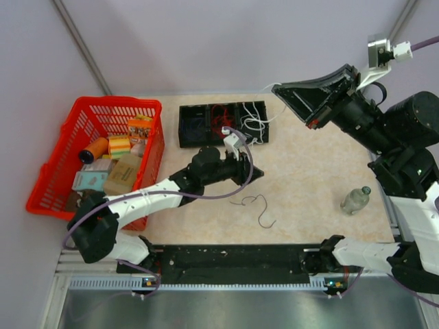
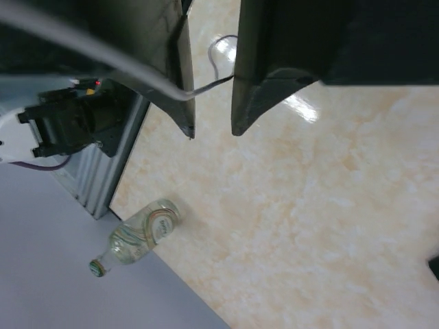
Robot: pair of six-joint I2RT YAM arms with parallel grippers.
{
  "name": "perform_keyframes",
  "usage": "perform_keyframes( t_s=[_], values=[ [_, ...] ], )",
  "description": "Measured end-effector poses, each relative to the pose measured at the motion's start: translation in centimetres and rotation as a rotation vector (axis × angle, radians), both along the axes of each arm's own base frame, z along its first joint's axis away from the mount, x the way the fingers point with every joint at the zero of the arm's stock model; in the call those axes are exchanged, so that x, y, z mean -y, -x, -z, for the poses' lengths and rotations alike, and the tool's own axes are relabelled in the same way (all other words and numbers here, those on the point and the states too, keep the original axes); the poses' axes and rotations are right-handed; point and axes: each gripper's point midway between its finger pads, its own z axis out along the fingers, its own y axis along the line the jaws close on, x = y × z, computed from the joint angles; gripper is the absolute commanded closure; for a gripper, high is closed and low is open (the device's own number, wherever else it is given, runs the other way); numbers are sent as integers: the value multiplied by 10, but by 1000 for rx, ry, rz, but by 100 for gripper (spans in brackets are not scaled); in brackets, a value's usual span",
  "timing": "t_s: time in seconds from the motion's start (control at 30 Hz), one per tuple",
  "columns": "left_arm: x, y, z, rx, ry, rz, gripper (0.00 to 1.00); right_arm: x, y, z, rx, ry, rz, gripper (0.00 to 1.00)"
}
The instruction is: Untangle the cables
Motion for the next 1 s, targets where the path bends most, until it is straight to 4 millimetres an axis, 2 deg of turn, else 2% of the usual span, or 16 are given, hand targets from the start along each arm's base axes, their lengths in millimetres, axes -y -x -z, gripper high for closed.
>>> perform_keyframes(
  t_s=[0.03, 0.17, 0.27, 0.37, 0.47, 0.53, 0.6, 0.63, 0.67, 0.73, 0.93, 1.0],
  values=[
    [-1, -6, -3, 8, 2, -23, 100, 1, 2, 5, -5, 4, -2, 100],
    [-7, -25, -19, 54, -11, -90, 100, 6, 5, 32, -34, 33, 5, 100],
    [-14, -34, -45, 96, -29, -129, 100, 7, -1, 68, -72, 94, 39, 100],
    [-30, -36, -95, 165, -8, -176, 100, 5, -10, 112, -107, 181, 69, 100],
    [-53, -26, -166, 268, 89, -221, 100, -5, -21, 162, -146, 283, 63, 100],
    [-67, -16, -203, 318, 160, -236, 100, -16, -25, 192, -170, 337, 29, 100],
    [-77, -6, -237, 346, 229, -240, 100, -29, -31, 218, -197, 376, -8, 100],
    [-78, -4, -245, 347, 247, -240, 100, -35, -34, 228, -213, 393, -26, 99],
    [-78, -2, -252, 341, 267, -236, 100, -41, -36, 236, -222, 404, -45, 99],
    [-77, 1, -253, 318, 281, -228, 100, -48, -39, 240, -215, 401, -66, 96],
    [-68, -2, -217, 193, 229, -217, 100, -52, -36, 231, -147, 332, -90, 81],
    [-67, -1, -214, 173, 229, -212, 100, -53, -35, 229, -137, 315, -94, 77]
  ],
)
